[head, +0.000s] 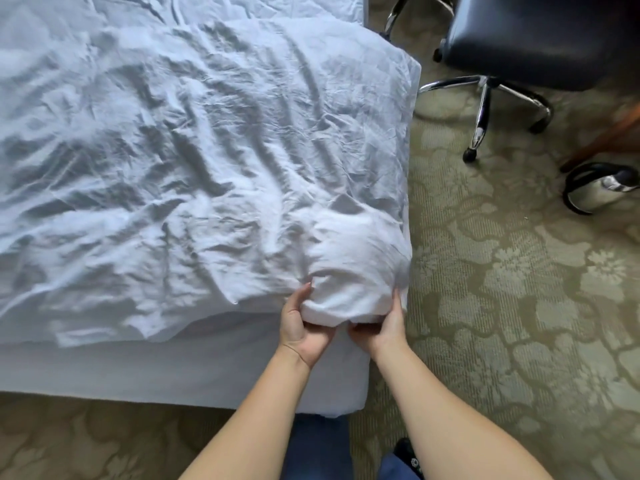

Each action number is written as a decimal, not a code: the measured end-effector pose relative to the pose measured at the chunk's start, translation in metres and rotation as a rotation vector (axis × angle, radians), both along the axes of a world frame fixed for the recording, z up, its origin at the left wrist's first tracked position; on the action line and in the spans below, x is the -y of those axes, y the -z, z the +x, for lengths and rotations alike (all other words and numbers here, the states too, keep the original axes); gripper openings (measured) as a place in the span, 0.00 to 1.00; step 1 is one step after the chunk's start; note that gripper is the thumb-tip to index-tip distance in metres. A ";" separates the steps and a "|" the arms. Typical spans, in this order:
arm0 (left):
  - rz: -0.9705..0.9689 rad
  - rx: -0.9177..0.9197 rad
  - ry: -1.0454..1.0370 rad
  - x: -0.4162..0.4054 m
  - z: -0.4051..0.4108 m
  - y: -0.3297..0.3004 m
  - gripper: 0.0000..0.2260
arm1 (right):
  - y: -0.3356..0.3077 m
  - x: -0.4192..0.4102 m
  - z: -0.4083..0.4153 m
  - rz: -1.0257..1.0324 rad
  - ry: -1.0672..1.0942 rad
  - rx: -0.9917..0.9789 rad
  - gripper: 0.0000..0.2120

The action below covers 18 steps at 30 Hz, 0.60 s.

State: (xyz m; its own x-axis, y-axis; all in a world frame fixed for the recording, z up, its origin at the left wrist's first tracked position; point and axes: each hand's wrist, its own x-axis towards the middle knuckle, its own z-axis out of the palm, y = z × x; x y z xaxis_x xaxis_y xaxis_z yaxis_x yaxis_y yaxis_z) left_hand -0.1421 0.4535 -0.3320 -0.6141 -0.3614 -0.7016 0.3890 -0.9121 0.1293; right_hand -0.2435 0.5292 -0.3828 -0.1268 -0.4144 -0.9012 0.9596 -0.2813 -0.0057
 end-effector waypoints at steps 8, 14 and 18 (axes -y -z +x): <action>-0.019 0.210 -0.140 -0.020 0.004 -0.050 0.09 | -0.071 0.006 -0.047 -0.145 0.032 -0.211 0.22; -0.117 0.212 -0.195 -0.031 0.001 -0.110 0.13 | -0.164 -0.002 -0.055 0.030 -0.256 -0.732 0.22; -0.308 0.049 -0.275 -0.016 -0.012 -0.199 0.20 | -0.273 0.005 -0.083 -0.147 -0.344 -1.040 0.19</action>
